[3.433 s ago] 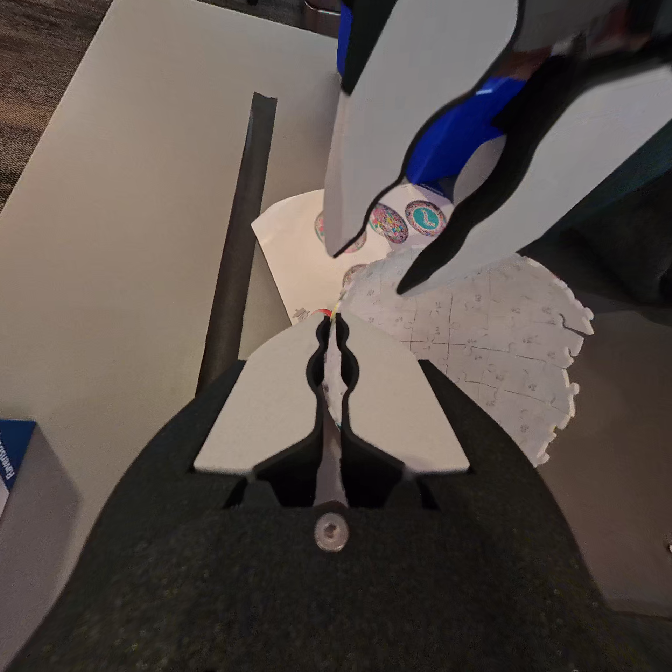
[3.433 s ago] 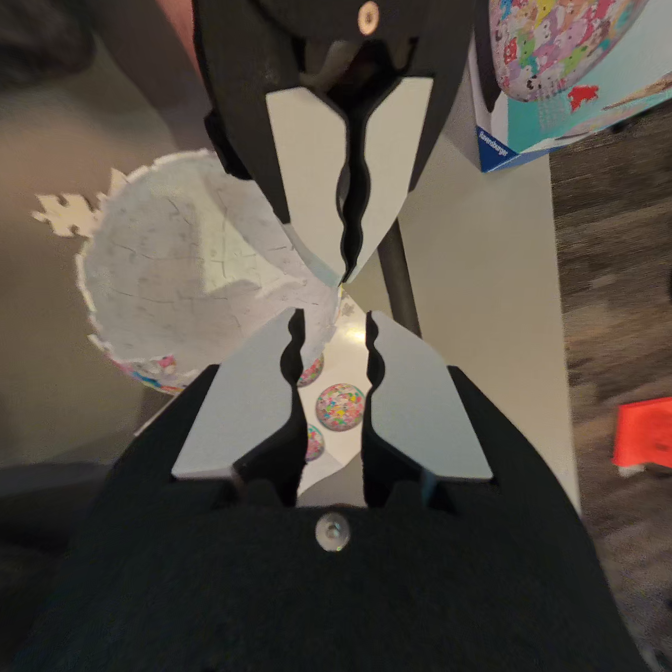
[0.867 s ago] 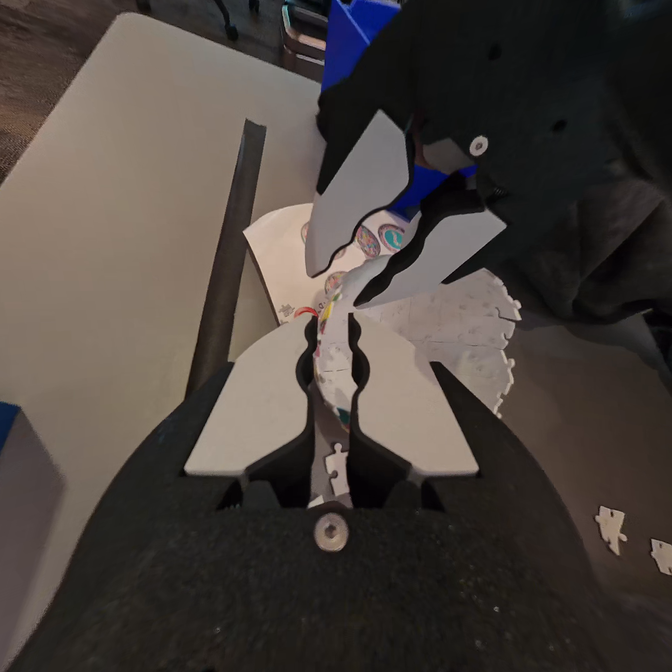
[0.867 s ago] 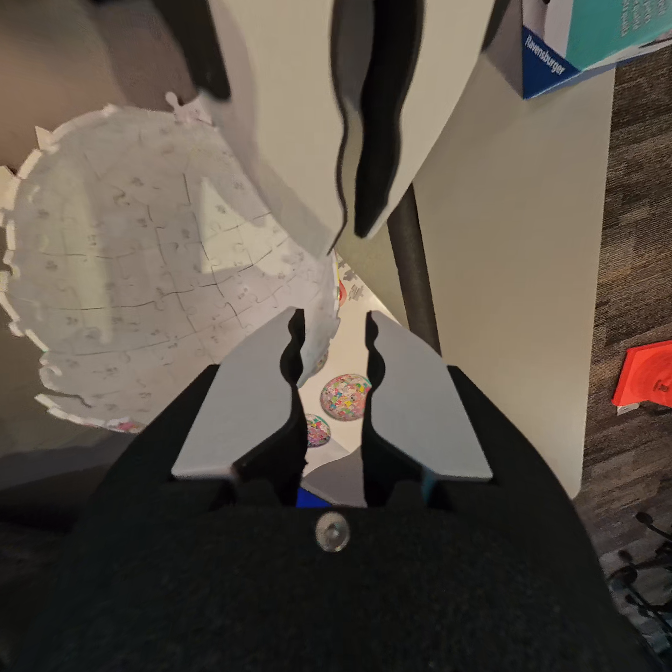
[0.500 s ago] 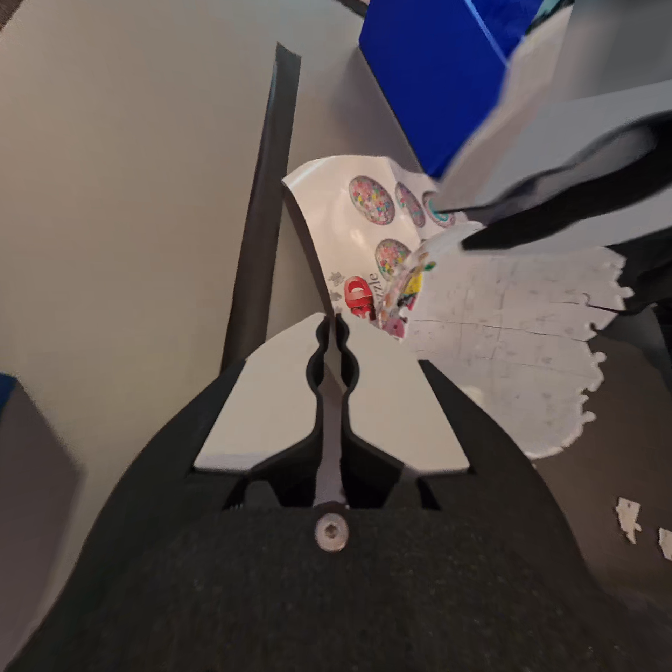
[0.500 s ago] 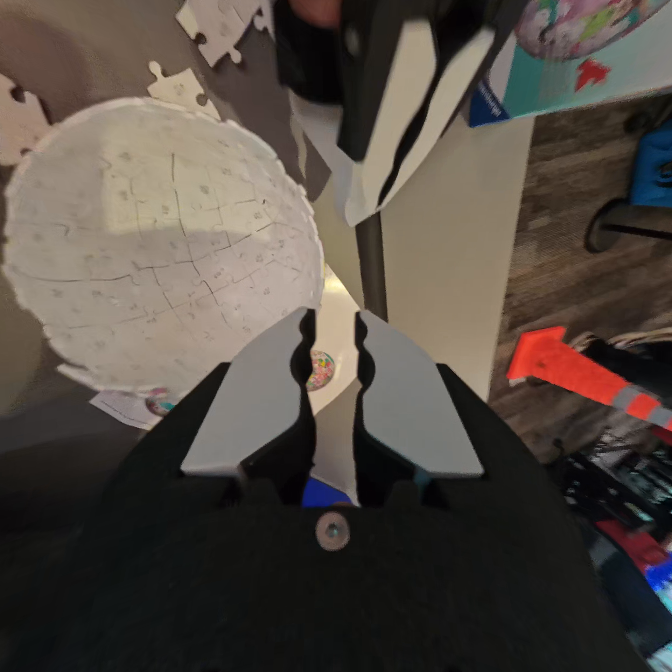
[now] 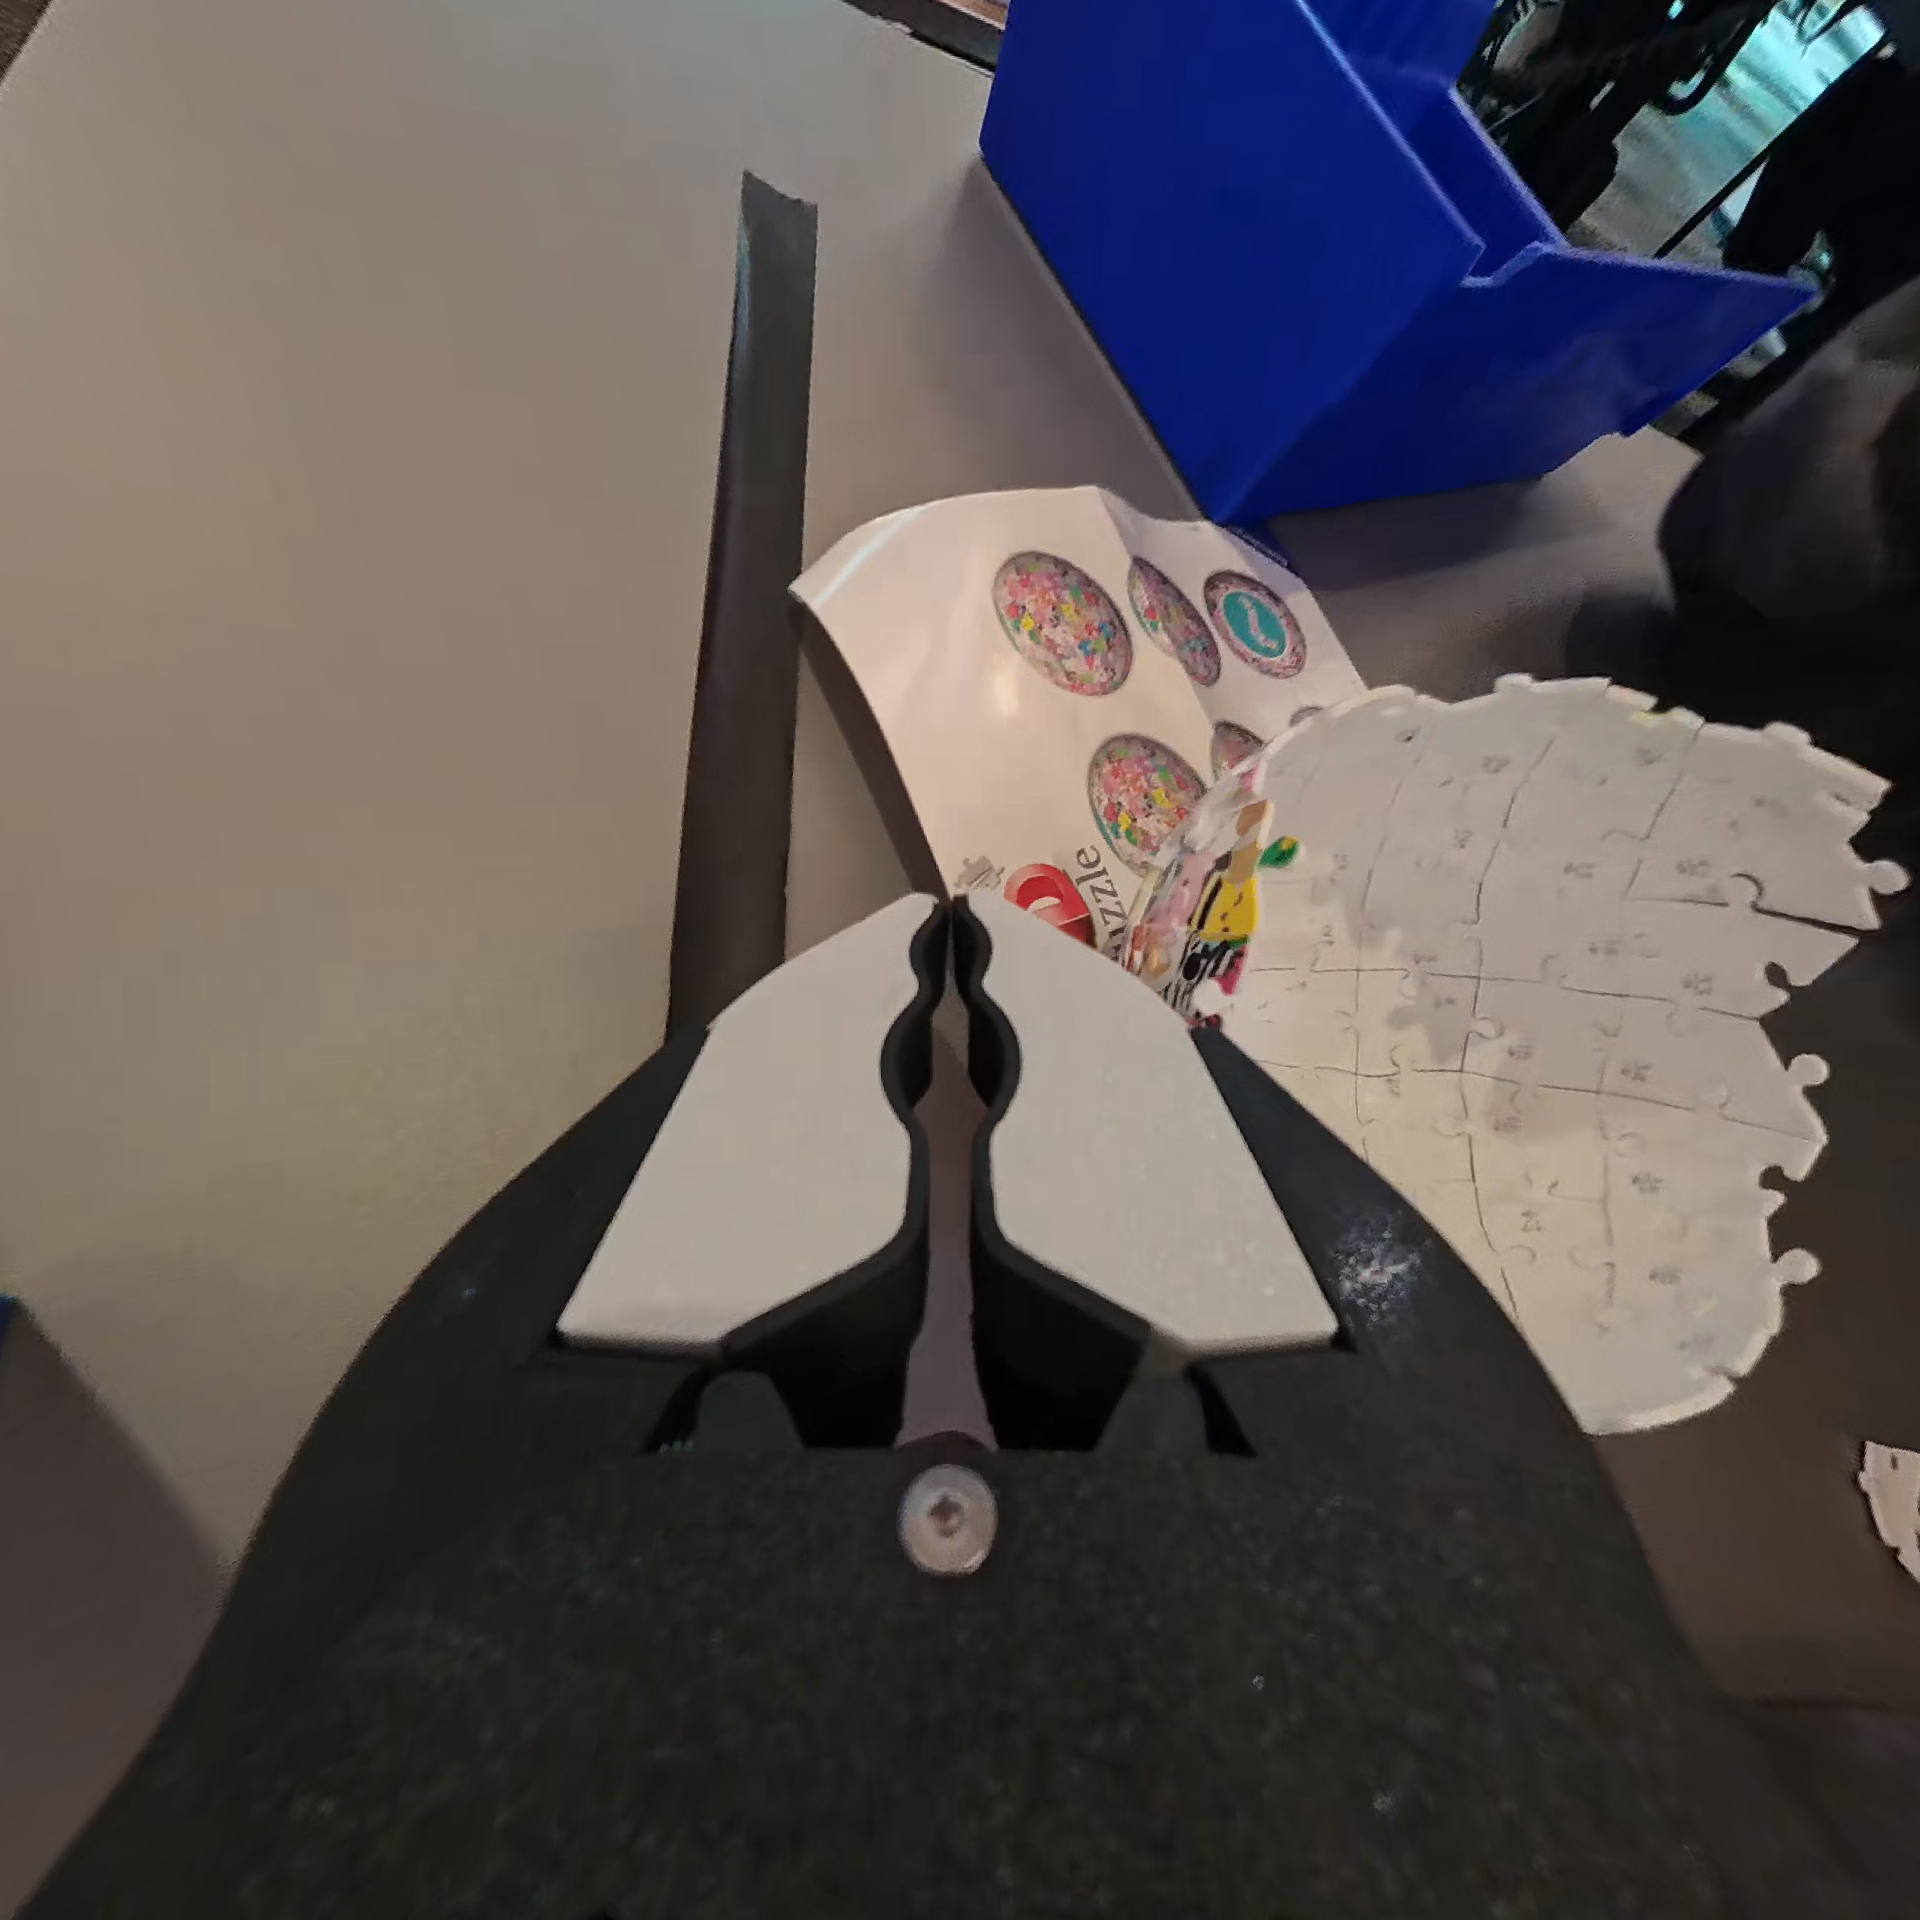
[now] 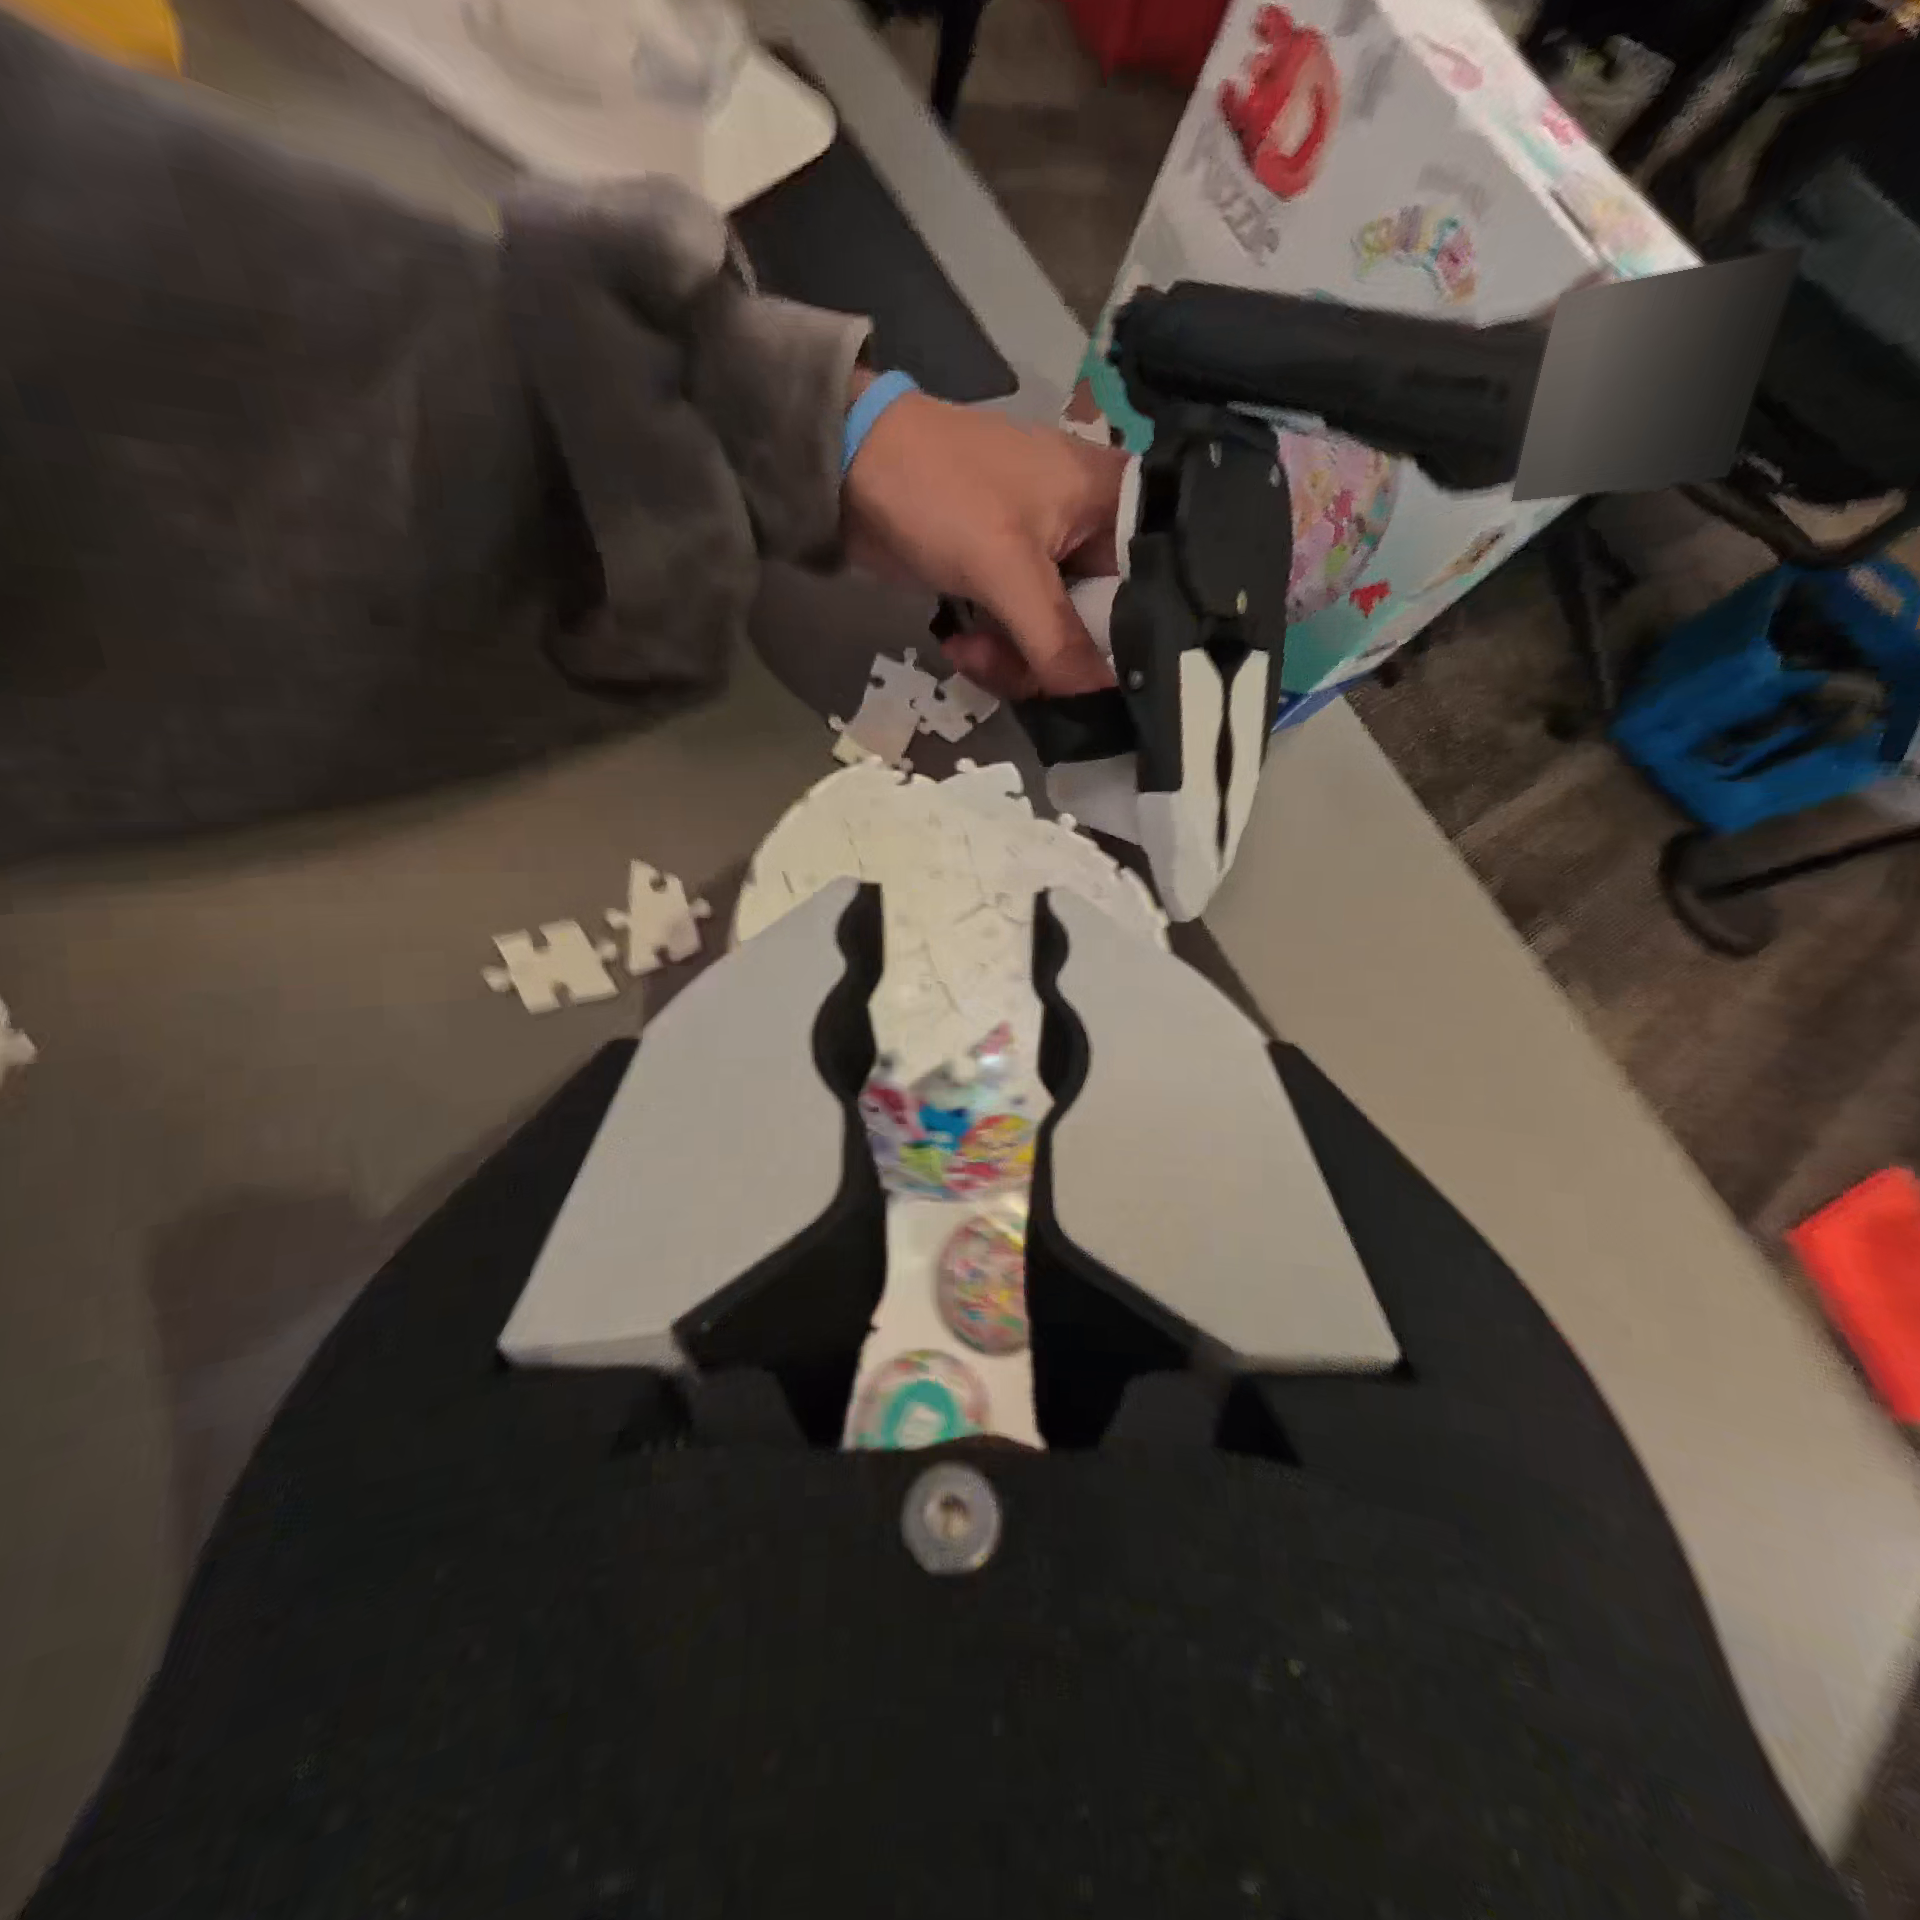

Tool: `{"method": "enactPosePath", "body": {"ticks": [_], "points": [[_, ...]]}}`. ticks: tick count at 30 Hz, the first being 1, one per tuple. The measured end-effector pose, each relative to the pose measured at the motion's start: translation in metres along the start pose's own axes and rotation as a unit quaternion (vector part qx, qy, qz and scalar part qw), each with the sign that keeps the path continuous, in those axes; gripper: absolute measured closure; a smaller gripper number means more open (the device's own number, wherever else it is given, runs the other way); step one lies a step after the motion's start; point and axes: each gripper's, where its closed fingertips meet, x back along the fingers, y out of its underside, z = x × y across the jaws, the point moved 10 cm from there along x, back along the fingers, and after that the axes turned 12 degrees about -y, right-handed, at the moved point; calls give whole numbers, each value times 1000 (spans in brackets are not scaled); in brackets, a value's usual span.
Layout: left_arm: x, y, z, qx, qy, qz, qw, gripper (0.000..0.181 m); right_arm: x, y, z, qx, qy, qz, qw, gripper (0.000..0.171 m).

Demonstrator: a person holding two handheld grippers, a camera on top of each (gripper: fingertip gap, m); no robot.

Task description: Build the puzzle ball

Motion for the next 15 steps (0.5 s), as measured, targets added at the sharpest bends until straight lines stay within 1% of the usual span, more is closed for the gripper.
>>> {"method": "enactPosePath", "body": {"ticks": [2, 4, 8, 9, 11, 15], "points": [[2, -2, 0, -1, -12, -2, 1000, 181, -7, 14, -11, -63, 36, 33, 997, 127], [5, -4, 0, -1, -20, 1, 1000, 181, -13, 29, -19, -82, 93, 40, 991, 118], [13, -9, 2, 0, -30, 11, 999, 181, -23, 43, -26, -104, 151, 83, 980, 115], [15, -10, 2, 0, -29, 16, 999, 181, -26, 45, -26, -107, 153, 88, 978, 112], [19, -12, 3, 2, -29, 22, 999, 181, -30, 48, -22, -106, 177, 77, 975, 99], [25, -14, 4, 3, -32, 31, 999, 181, -31, 54, -22, -116, 175, 87, 974, 104]]}}
